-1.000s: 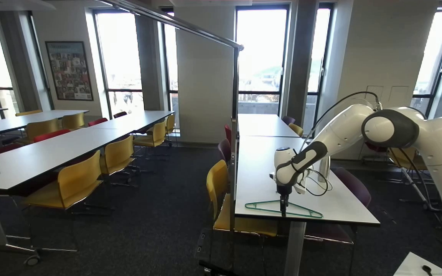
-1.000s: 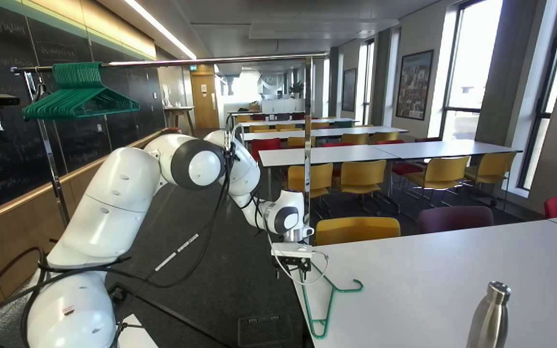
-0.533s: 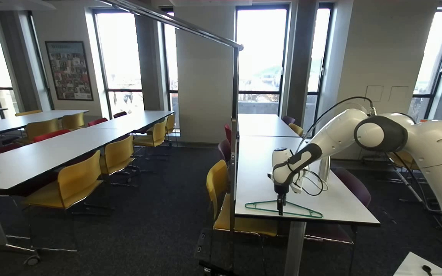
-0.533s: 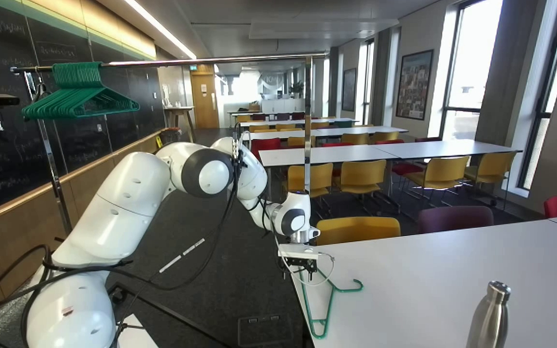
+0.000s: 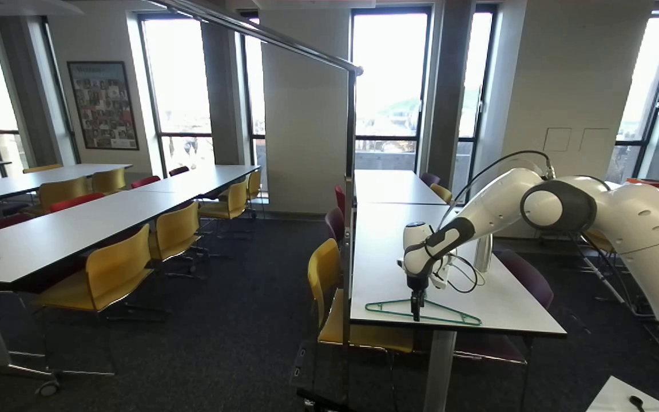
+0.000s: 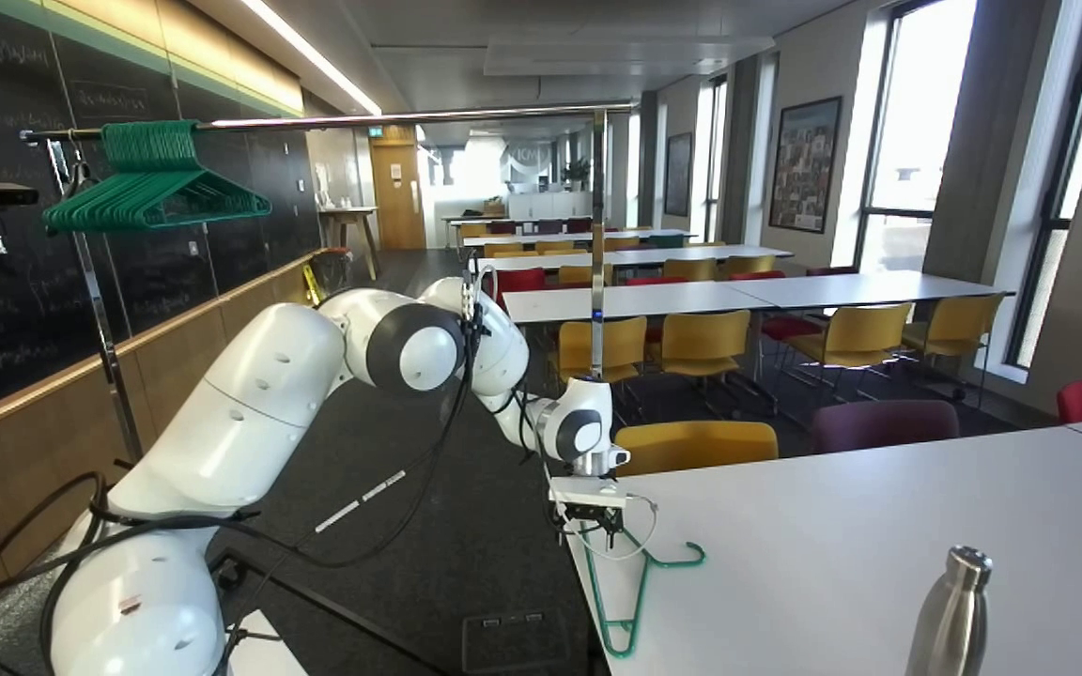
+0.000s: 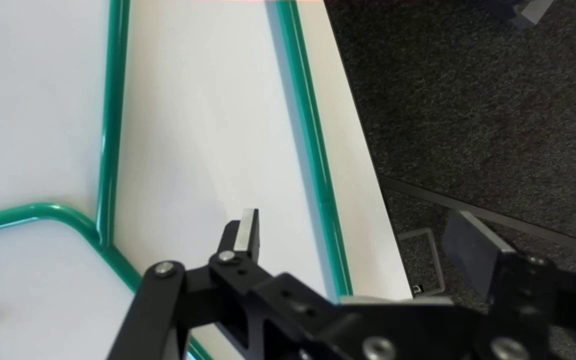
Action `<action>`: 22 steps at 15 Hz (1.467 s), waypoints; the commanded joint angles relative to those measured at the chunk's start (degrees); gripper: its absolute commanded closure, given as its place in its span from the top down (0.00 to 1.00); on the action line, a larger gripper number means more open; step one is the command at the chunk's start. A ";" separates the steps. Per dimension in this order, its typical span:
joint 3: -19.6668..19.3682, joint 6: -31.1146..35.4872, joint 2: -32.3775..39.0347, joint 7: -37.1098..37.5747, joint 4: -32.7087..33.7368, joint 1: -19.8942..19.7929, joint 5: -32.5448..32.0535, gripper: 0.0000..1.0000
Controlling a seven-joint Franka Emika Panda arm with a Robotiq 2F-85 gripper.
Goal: Put the green hanger on the metal rod
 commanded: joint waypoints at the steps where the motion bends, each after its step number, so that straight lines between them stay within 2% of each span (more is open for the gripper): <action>1: 1.11 -2.65 1.48 -0.91 3.12 -1.23 0.44 0.80; 6: 1.22 -2.86 2.27 -1.10 3.97 -1.50 0.55 0.47; 12: 1.28 -3.45 2.71 -1.13 4.97 -1.61 0.68 0.00; 16: 0.83 -4.37 2.11 -0.03 4.81 -1.15 0.52 0.02; 22: -2.47 0.43 -4.38 8.74 -0.89 2.30 -3.00 0.02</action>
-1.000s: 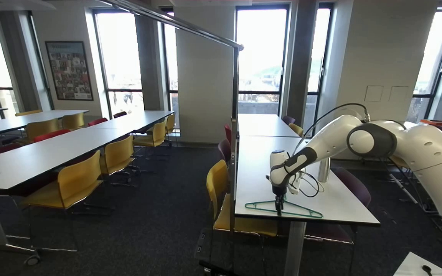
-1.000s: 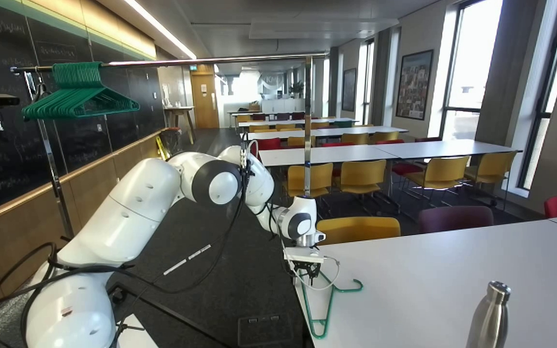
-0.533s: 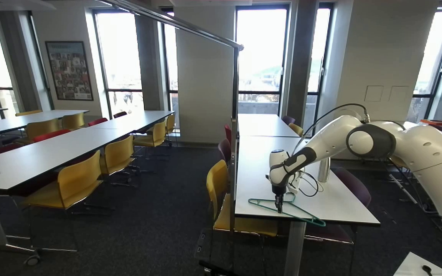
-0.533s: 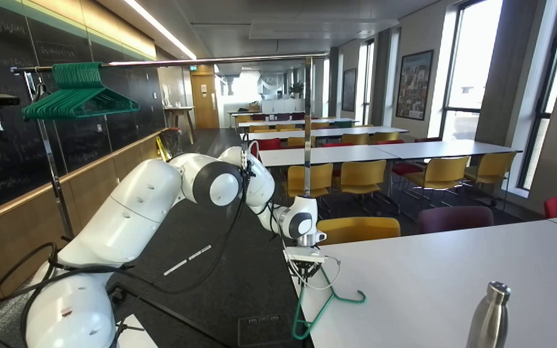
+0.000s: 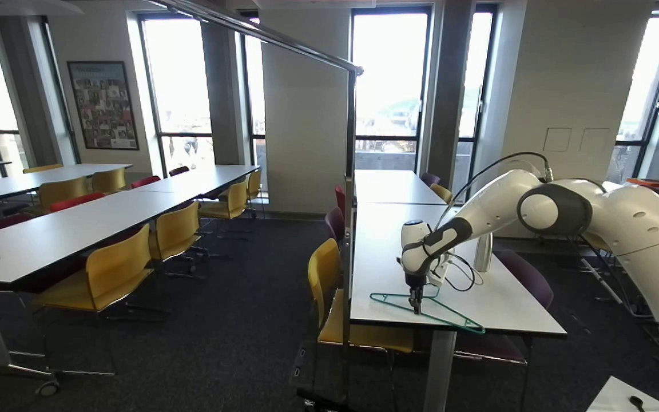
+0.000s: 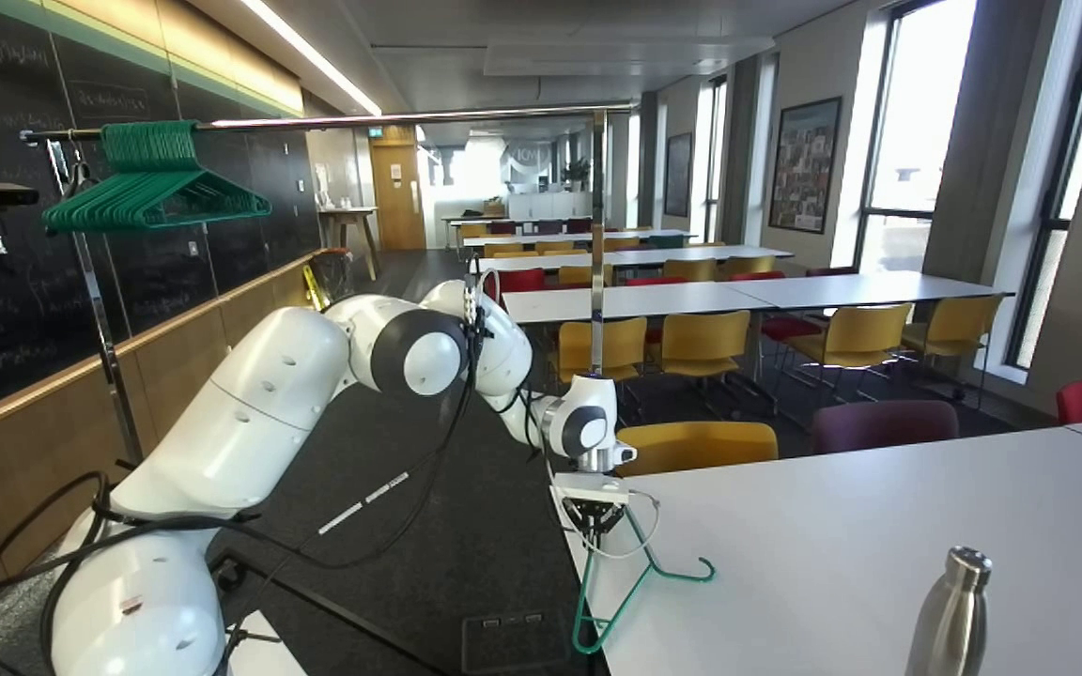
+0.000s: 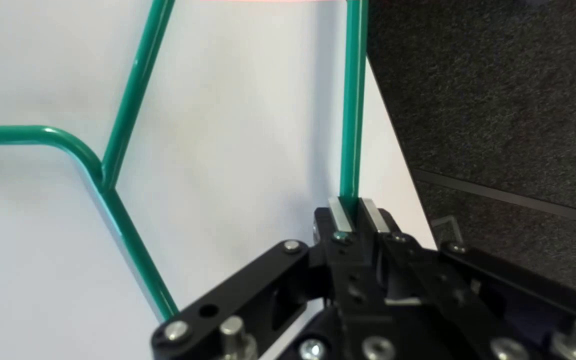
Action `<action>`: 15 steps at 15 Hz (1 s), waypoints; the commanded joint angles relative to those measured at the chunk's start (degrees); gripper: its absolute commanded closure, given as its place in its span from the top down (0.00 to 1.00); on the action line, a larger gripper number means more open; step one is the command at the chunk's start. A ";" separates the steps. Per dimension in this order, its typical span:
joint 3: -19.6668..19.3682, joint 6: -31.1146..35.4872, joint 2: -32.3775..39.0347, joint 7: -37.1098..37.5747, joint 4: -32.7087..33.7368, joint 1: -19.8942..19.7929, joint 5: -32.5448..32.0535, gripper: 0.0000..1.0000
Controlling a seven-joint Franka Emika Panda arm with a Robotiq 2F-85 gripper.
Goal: Put the green hanger on the metal rod
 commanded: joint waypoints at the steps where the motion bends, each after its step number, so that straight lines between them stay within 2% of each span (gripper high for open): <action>1: -2.28 1.99 -7.34 5.59 -5.31 2.49 -3.13 0.02; 4: -4.92 0.36 -11.61 11.26 -7.79 6.04 -8.01 0.02; 9: -10.02 -0.48 -17.50 26.16 -13.64 14.33 -23.52 0.02; 12: -10.27 -1.50 -21.27 32.67 -17.64 17.08 -31.39 0.02; 15: -9.25 -3.06 -25.28 37.81 -21.94 18.19 -39.45 0.02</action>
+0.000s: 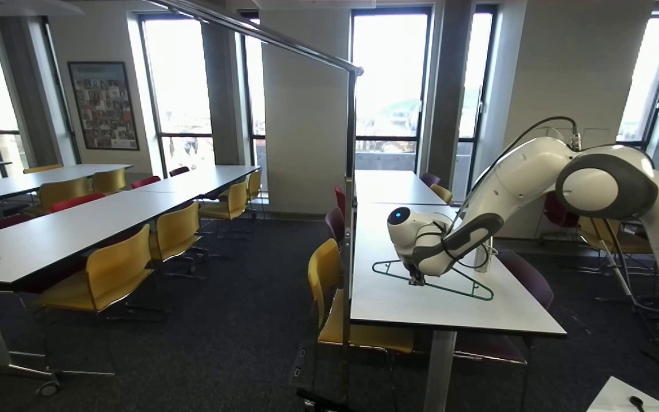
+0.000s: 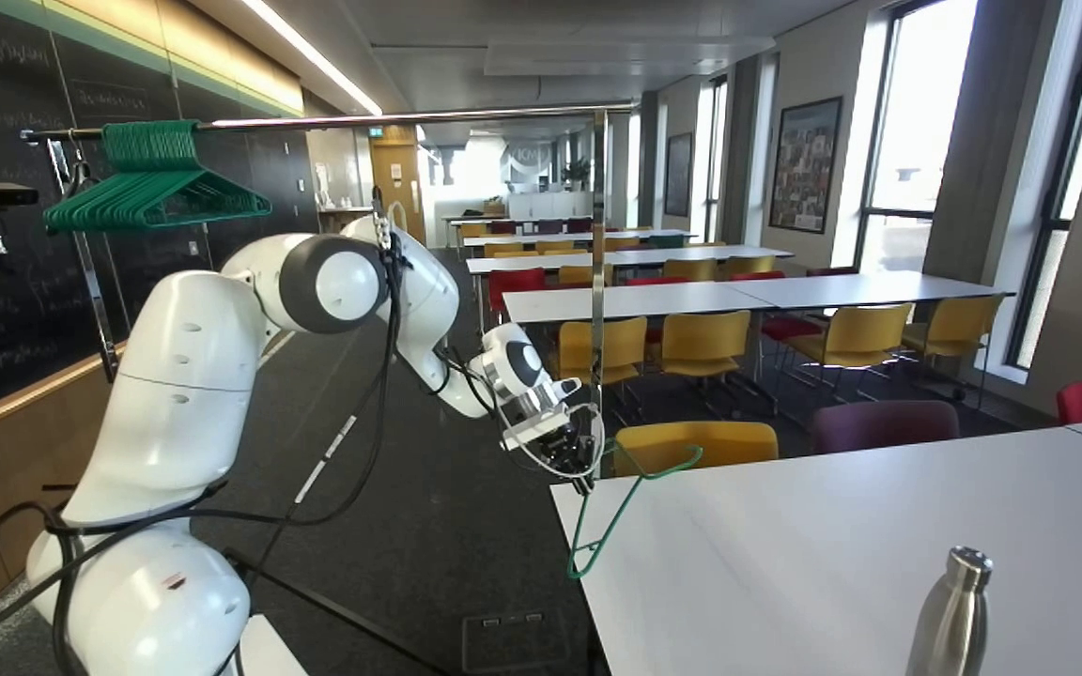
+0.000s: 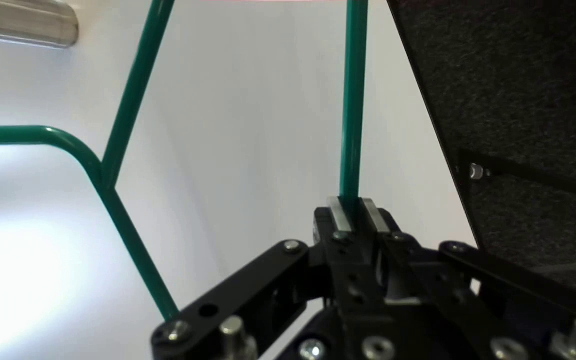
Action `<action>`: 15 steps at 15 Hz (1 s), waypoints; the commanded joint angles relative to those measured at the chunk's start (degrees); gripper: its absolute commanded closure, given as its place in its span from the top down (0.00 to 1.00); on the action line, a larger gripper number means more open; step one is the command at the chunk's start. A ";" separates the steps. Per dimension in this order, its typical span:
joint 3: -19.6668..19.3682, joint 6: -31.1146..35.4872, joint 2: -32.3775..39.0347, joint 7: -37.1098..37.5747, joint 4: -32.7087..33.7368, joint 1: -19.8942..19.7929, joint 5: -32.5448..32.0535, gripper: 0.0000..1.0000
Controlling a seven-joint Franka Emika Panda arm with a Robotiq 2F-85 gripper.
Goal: Put the green hanger on the metal rod
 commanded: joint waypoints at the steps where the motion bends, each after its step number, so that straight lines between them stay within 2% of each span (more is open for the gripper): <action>1: 0.68 -2.95 -8.63 5.48 -8.49 1.44 -9.25 0.02; 6: 4.88 -6.06 -15.32 9.14 -13.76 0.35 -15.42 0.02; 11: 9.03 -8.68 -22.11 10.69 -16.13 -0.07 -15.73 0.02; 15: 12.15 -13.18 -25.53 11.26 -14.29 0.34 -15.23 0.02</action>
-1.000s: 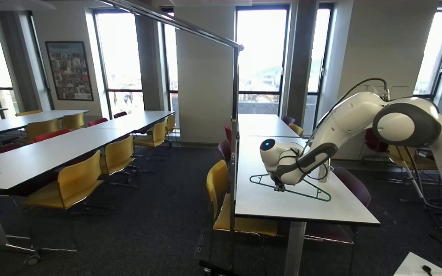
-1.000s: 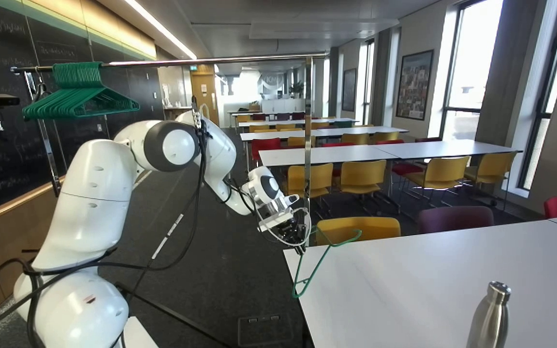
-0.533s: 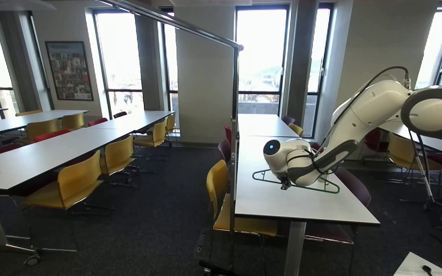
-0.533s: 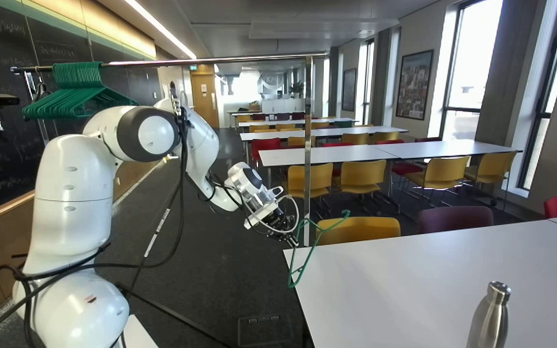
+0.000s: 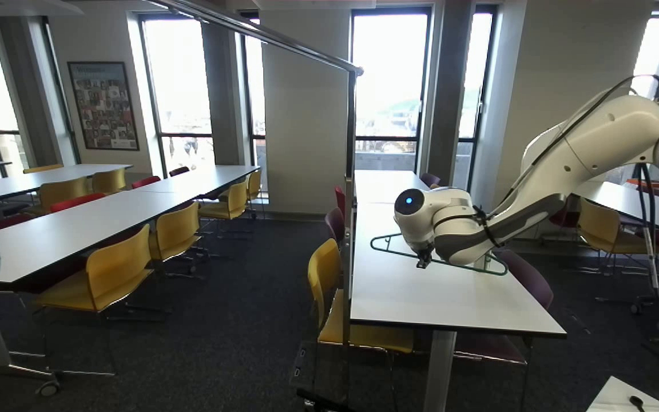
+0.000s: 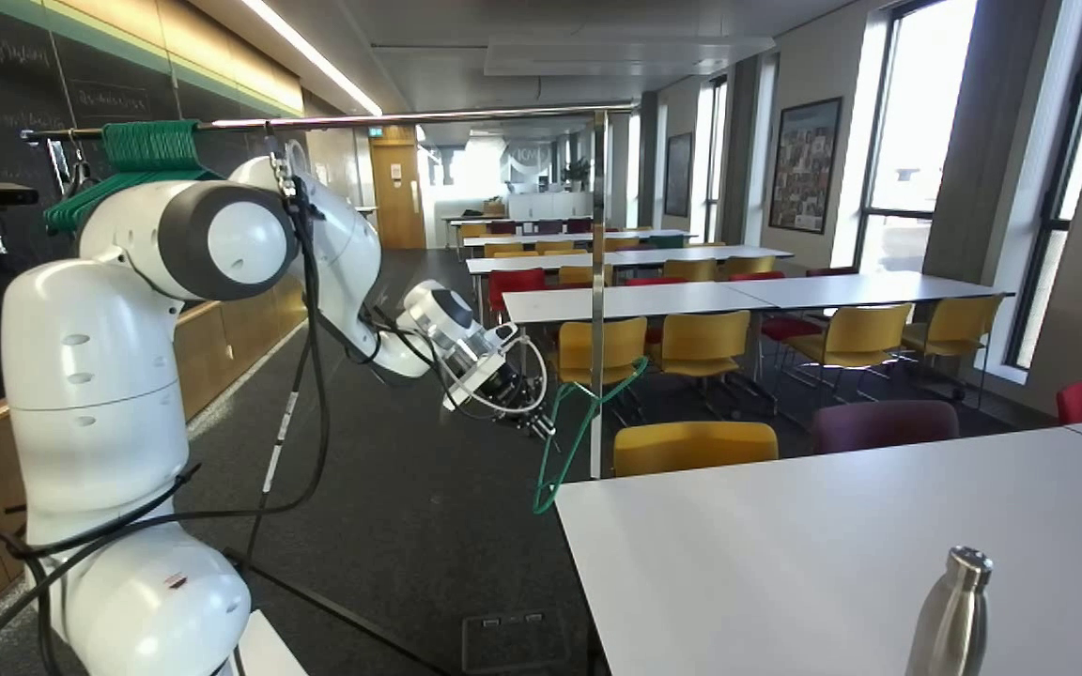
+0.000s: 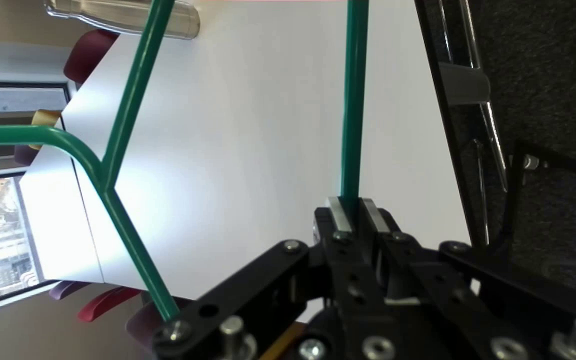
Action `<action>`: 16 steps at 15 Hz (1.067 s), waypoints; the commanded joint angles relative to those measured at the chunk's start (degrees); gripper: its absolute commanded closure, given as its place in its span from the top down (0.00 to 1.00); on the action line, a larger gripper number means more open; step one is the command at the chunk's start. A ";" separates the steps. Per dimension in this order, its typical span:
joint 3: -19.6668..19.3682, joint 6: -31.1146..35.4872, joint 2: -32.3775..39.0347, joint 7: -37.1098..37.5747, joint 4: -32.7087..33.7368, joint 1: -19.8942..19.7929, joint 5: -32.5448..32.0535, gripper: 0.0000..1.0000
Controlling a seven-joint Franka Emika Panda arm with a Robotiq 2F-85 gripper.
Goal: Put the green hanger on the metal rod
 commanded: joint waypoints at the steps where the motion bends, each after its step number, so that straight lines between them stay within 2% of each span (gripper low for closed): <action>1: 3.38 -5.19 -5.38 2.07 -0.42 -0.29 -1.47 0.02; 7: 7.12 -8.57 -7.94 4.44 1.36 -0.30 -0.74 0.02; 8: 6.95 -6.73 -6.41 3.32 1.19 -0.76 0.10 0.10; 16: 7.30 -6.78 -6.78 3.52 1.35 -0.76 0.11 0.10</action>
